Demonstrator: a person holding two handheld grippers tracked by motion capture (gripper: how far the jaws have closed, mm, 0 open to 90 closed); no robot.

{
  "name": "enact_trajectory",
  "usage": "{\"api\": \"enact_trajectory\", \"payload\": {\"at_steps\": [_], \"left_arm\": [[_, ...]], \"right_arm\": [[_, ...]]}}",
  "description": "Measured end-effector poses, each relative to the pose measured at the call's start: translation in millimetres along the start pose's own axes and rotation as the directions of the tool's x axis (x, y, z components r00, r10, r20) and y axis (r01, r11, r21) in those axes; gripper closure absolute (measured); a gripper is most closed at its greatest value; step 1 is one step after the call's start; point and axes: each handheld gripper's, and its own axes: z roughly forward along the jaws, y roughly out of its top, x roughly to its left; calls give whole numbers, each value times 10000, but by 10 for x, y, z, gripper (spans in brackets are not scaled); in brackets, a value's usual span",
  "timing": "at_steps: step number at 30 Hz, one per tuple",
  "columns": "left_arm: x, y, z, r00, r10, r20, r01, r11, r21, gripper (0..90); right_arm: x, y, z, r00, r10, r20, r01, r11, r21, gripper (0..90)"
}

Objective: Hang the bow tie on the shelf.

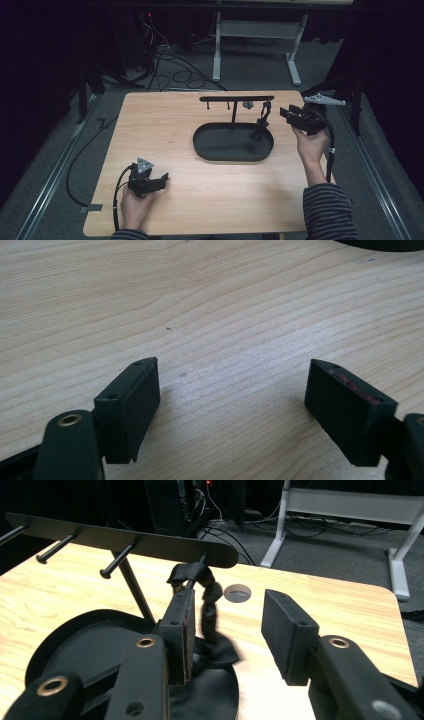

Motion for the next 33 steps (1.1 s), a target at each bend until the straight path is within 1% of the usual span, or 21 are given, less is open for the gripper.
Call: {"api": "enact_trajectory", "payload": {"at_steps": [4, 13, 19, 27, 33], "left_arm": [[0, 0, 0, 10000, -6, 0, 6, 10000, -10, 227], [0, 0, 0, 10000, -7, -2, 7, 10000, -10, 227], [-1, 0, 0, 10000, 1, -8, -1, 10000, -5, 226], [-1, 1, -1, 10000, 4, -3, -4, 10000, 10, 225], [-2, 0, 1, 10000, 7, -17, -7, 10000, -1, 224]], "right_arm": [[-16, -27, -63, 10000, -24, -66, 23, 10000, -72, 571], [-50, -92, -186, 9998, 162, -153, -166, 9995, -281, 551], [-60, -138, -249, 9995, 168, -260, -178, 9990, -421, 547], [-98, -212, -311, 9992, 358, -185, -367, 9978, -544, 548], [-112, -270, -377, 9994, 333, -101, -339, 9976, -599, 548]]}}
